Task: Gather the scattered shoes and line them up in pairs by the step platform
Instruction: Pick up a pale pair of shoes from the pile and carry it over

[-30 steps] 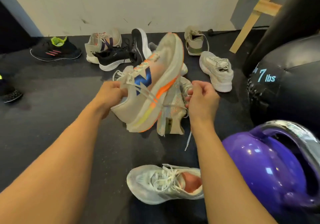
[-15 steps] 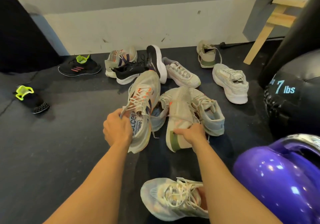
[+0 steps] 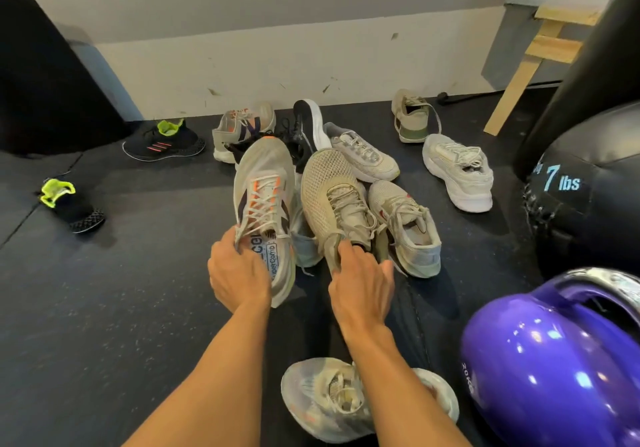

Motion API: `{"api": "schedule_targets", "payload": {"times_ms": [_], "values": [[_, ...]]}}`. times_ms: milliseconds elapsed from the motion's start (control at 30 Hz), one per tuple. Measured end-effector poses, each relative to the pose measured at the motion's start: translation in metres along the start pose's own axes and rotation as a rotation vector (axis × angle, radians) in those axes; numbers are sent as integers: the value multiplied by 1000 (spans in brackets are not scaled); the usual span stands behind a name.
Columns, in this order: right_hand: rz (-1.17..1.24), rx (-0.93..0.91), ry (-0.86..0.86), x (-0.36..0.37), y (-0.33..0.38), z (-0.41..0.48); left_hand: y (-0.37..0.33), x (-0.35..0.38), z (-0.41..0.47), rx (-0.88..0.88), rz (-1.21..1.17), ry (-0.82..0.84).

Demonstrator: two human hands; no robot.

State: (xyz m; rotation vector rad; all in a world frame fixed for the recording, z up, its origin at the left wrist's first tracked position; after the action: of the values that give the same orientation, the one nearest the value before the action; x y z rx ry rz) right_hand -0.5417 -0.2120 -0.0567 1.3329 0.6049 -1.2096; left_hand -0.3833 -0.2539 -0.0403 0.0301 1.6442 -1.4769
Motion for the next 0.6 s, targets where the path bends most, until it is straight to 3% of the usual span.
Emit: {"api": "schedule_targets", "payload": {"times_ms": [233,367,600], "values": [[135,61,79,-1,2,-7,38,-6,1,-262,15,-5],[156,-24,75,0,1,-15,62,-9,5,-473,18,37],[150,-162,80,-1,28,-20,78,-16,10,-567,19,-32]]}}
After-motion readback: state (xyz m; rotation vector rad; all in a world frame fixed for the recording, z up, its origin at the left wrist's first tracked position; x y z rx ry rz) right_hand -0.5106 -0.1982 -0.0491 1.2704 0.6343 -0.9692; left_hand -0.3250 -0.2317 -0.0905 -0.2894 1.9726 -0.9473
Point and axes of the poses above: each hand's wrist, its own z-axis towards the middle knuckle, its own x-axis out of the palm, y = z × x, the point moved 3 cm from there along z, towards the middle knuckle, and after that the axes turned 2 degrees about y, right-handed, at the moved point
